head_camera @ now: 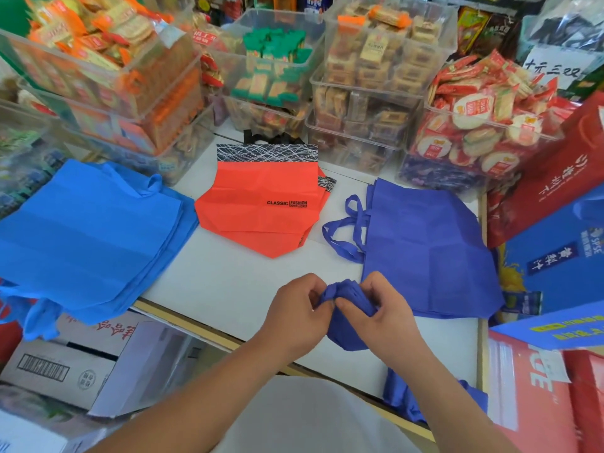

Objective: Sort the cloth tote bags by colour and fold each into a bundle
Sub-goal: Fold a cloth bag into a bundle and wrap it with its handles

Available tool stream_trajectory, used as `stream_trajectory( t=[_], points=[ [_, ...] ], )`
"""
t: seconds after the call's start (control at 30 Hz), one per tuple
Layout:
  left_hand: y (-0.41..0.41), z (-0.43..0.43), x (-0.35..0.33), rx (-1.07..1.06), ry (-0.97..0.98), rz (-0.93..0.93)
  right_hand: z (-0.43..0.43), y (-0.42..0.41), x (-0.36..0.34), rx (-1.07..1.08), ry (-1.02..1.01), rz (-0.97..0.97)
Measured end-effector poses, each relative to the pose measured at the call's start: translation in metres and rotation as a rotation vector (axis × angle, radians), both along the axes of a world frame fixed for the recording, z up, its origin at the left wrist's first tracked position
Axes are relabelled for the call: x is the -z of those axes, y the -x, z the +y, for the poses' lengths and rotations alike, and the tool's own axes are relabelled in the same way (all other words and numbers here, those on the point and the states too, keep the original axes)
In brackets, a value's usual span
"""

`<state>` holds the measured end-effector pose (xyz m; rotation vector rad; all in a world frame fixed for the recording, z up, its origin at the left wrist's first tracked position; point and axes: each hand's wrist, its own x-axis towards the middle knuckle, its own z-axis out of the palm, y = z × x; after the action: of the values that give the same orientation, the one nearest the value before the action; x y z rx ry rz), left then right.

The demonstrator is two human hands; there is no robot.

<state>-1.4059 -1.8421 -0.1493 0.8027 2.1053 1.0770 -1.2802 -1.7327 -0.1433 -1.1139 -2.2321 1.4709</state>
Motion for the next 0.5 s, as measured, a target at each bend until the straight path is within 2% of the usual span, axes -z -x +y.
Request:
stream_trajectory(
  t=[0.1,0.17,0.2,0.33,0.5],
  points=[
    [0.008,0.009,-0.01,-0.122,0.038,-0.295,0.005,0.003,0.0,-0.065,-0.045,-0.043],
    [0.013,0.014,-0.017,-0.118,0.112,-0.517,0.008,0.003,0.002,-0.118,-0.121,-0.095],
    [0.014,0.015,-0.019,-0.09,0.16,-0.546,0.007,0.003,0.003,-0.153,-0.164,-0.113],
    [0.014,0.01,-0.014,-0.018,0.289,-0.383,0.005,0.003,0.006,-0.309,-0.323,-0.16],
    [0.018,0.004,-0.007,-0.022,0.161,-0.493,0.011,-0.005,-0.004,-0.256,-0.023,-0.064]
  ],
)
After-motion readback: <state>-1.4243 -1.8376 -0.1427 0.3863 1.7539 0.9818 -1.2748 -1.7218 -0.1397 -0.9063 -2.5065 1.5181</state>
